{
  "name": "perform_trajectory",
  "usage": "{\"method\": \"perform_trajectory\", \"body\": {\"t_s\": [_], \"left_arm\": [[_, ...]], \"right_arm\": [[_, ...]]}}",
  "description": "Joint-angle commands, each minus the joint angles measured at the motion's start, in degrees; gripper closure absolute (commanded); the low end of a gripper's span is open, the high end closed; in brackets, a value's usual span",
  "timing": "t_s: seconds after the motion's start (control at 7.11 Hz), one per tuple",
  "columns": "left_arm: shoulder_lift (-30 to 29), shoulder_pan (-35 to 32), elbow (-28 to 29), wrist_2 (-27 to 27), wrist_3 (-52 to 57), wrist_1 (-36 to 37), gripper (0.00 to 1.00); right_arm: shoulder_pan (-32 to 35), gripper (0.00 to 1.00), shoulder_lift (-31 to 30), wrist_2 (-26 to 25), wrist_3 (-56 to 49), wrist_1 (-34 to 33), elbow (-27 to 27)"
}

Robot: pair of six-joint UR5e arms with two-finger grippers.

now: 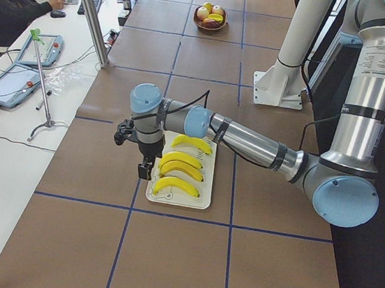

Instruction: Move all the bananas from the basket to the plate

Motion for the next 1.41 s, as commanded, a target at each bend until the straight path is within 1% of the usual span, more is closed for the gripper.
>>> {"method": "perform_trajectory", "body": {"t_s": [0.0, 0.14, 0.28, 0.42, 0.56, 0.7, 0.84, 1.26], "left_arm": [[-0.04, -1.77, 3.40, -0.12, 1.98, -0.12, 0.00], [0.04, -2.73, 5.84, -1.60, 3.91, -0.20, 0.00], [1.00, -3.78, 8.56, -7.19, 6.62, -0.64, 0.00], [3.19, -4.84, 8.16, -8.37, 7.52, -1.42, 0.00], [4.95, -5.89, 6.93, -8.30, 6.92, -2.30, 0.00], [6.97, -5.99, 4.40, -8.30, 6.83, -2.31, 0.00], [7.51, -5.99, 3.16, -8.21, 6.74, -2.22, 0.00], [7.52, -5.99, 3.14, -7.68, 6.82, -2.31, 0.00]], "right_arm": [[1.20, 0.00, -1.04, 0.22, -0.14, 0.96, -5.06], [1.21, 0.00, -2.00, -0.04, -0.32, 2.45, -5.41], [1.21, 0.00, -2.45, -0.13, -0.14, 5.51, -7.24], [1.38, 0.00, -2.45, -0.05, 0.12, 7.28, -8.22], [1.64, 0.00, -2.45, 0.21, 0.21, 7.30, -8.23], [2.08, 0.00, -2.45, 0.39, 0.30, 7.30, -8.23], [2.69, 0.00, -2.54, 0.39, 0.30, 7.30, -8.23], [4.45, 0.00, -2.80, 0.30, 0.39, 7.39, -8.41]]}}
